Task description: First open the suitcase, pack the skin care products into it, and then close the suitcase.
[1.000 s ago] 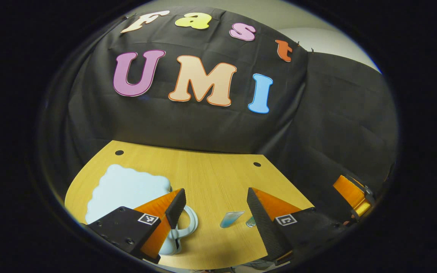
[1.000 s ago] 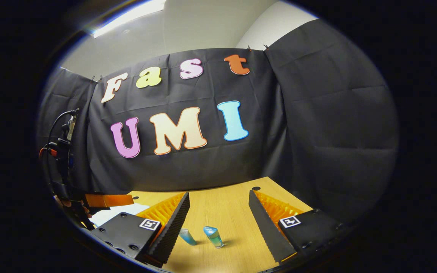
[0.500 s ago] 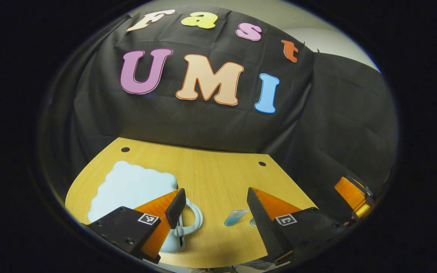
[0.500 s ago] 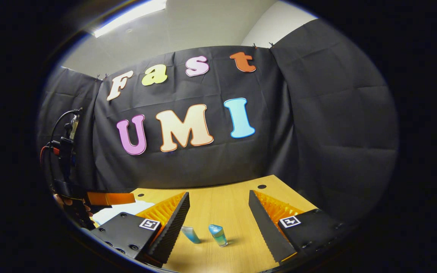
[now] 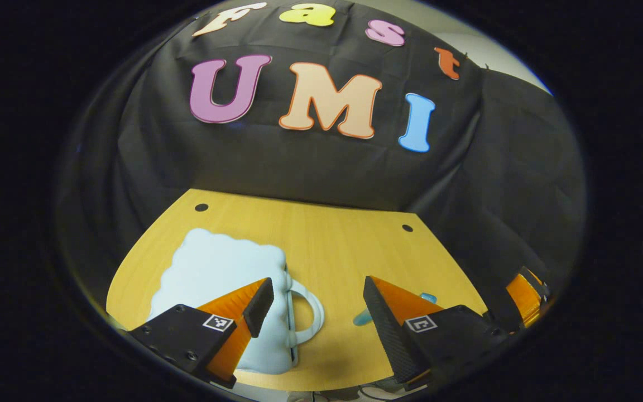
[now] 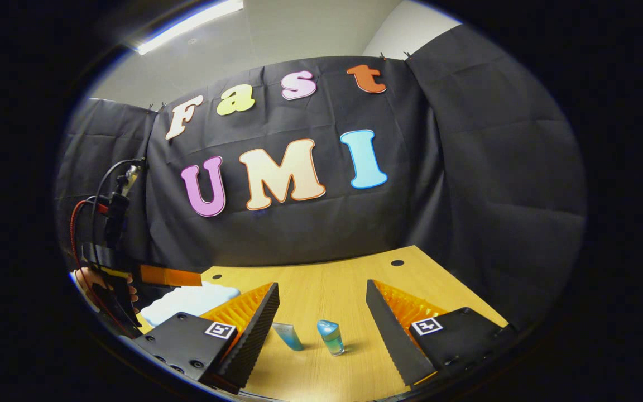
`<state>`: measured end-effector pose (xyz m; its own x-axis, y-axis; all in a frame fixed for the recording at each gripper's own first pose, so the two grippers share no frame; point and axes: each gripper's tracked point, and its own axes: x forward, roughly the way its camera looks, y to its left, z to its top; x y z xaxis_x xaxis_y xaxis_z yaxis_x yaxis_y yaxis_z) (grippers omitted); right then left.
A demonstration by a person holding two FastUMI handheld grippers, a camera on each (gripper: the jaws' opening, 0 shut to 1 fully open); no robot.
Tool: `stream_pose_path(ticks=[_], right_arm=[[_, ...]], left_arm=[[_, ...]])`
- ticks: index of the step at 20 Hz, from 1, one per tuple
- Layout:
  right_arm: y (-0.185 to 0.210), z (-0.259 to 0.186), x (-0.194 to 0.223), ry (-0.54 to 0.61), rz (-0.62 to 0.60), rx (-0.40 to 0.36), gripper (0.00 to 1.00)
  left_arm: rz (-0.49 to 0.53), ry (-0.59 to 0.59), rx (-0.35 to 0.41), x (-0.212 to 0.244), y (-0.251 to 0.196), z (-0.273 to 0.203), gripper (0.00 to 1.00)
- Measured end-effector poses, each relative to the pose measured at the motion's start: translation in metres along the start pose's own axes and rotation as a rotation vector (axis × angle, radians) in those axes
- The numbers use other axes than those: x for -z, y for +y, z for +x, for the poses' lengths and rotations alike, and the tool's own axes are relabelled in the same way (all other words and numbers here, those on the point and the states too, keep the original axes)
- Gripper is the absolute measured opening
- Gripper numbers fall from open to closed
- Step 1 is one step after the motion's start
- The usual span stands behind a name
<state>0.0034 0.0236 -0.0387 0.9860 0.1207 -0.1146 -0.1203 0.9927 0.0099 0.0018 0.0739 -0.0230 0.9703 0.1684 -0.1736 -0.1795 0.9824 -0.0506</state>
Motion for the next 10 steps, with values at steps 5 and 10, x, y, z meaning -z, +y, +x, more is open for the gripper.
stream_pose_path(ticks=[5, 10], right_arm=[[-0.003, 0.001, 0.013, 0.046, 0.009, -0.011, 0.98], [-0.012, 0.001, 0.023, 0.076, 0.041, 0.008, 0.98]], left_arm=[[-0.062, 0.165, -0.004, 0.022, 0.014, 0.032, 0.95], [-0.139, 0.319, 0.016, 0.044, 0.002, 0.064, 0.94]])
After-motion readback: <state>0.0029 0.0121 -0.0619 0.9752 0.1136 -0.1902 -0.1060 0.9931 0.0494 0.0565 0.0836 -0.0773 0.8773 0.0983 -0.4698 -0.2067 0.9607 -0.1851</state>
